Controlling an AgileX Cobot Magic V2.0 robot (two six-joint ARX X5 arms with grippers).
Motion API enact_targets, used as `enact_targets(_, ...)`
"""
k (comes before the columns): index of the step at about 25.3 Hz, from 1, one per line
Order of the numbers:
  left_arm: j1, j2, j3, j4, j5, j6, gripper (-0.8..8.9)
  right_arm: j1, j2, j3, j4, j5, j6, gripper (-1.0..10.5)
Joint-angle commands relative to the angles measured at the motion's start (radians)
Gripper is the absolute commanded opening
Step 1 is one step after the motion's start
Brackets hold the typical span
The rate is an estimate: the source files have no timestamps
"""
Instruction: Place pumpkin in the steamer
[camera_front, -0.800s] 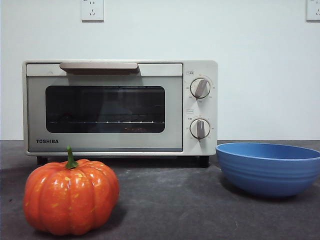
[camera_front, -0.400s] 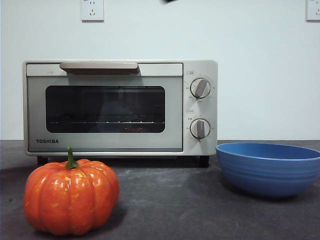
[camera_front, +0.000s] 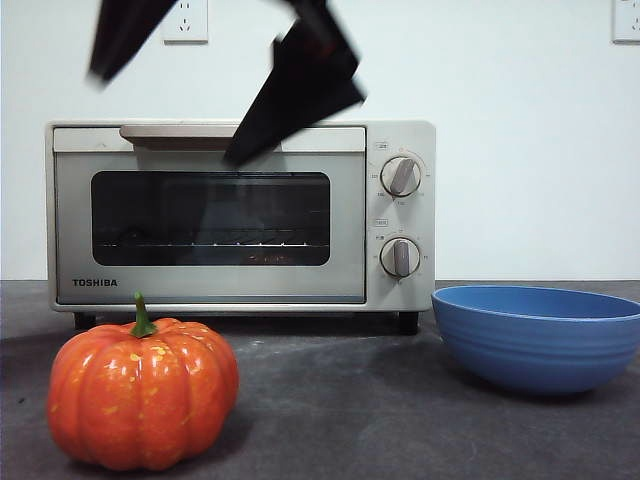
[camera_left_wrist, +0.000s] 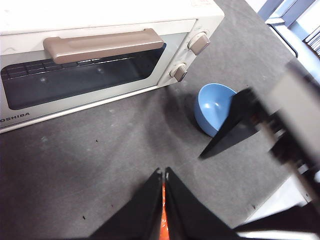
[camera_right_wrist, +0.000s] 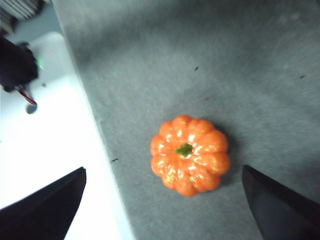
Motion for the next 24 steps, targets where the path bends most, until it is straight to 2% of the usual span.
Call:
enact_targets(1, -0.002, 0.005, 0.024, 0.008, 0.005, 0.006, 0.08, 0.036, 0.071, 0.019, 0.031, 0.028, 0.027, 5.3)
enact_targets(8, -0.002, 0.005, 0.024, 0.008, 0.005, 0.006, 0.08, 0.063, 0.18, 0.019, 0.088, 0.098, 0.048, 5.4)
enact_targets(22, -0.002, 0.005, 0.024, 0.011, 0.005, 0.006, 0.08, 0.071, 0.324, 0.019, 0.127, 0.134, 0.069, 5.5)
enact_targets(24, -0.002, 0.005, 0.024, 0.011, 0.005, 0.006, 0.08, 0.074, 0.329, 0.019, 0.129, 0.159, 0.07, 5.5)
